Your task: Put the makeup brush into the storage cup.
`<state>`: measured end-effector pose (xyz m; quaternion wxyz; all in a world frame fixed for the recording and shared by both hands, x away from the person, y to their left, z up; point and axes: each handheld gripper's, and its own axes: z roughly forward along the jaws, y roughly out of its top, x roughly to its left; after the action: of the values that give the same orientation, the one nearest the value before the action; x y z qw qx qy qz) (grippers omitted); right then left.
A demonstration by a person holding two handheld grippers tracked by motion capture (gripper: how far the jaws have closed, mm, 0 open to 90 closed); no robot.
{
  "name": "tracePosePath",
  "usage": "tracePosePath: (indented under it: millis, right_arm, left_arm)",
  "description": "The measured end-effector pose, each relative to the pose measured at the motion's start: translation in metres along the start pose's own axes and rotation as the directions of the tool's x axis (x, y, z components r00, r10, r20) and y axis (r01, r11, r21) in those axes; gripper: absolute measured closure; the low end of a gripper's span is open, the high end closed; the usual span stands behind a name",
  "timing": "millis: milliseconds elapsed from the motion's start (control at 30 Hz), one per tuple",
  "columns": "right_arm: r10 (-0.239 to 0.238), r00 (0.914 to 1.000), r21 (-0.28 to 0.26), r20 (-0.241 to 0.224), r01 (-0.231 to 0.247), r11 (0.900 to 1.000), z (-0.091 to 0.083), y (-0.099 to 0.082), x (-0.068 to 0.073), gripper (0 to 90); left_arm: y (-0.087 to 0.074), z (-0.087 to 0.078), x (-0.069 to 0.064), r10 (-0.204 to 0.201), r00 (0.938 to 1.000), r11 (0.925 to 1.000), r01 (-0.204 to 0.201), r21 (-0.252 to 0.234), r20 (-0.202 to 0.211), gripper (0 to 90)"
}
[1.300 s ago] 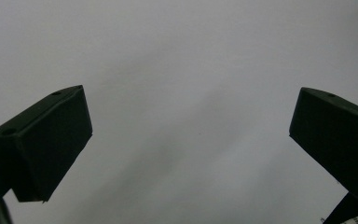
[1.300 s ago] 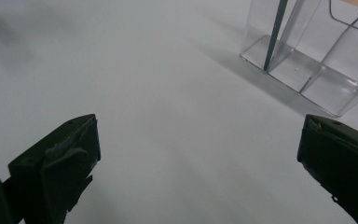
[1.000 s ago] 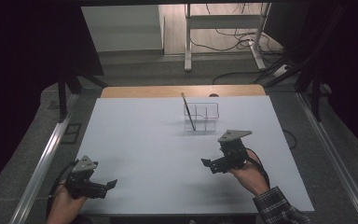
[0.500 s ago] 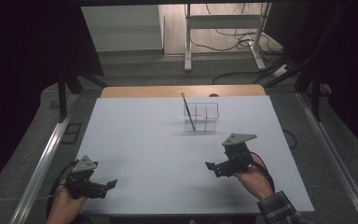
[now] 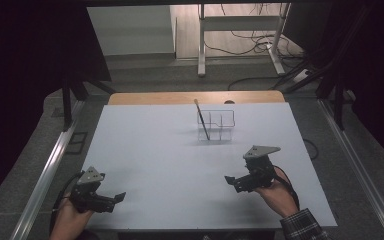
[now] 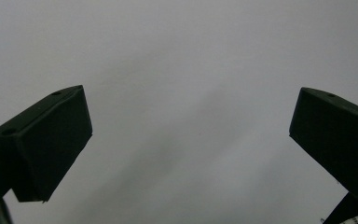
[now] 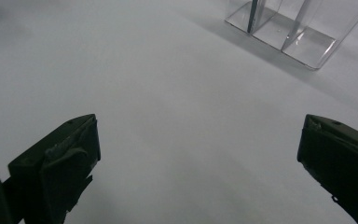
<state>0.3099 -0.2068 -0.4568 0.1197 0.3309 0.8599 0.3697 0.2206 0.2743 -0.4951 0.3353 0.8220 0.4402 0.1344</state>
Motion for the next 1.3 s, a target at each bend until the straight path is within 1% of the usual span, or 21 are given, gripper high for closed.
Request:
tracePosePath:
  millis: [500, 933, 1300]
  right_arm:
    - [0.018, 0.9996, 0.002, 0.021, -0.018, 0.9998, -0.013, -0.011, -0.005, 0.0]
    - [0.032, 0.9982, 0.009, 0.05, -0.032, 0.9994, -0.025, -0.023, -0.009, 0.0]
    - [0.046, 0.9958, 0.025, 0.079, -0.049, 0.9985, -0.036, -0.035, -0.014, 0.0]
  left_arm:
    - [0.0, 0.0, 0.0, -0.001, 1.0, 1.0, 0.001, 0.0, 0.0, 0.0]
    - [0.0, 0.0, 0.0, 0.0, 1.0, 1.0, 0.0, 0.0, -0.002, 0.0]
    - [0.0, 0.0, 0.0, 0.0, 1.0, 1.0, 0.0, 0.001, -0.003, 0.0]
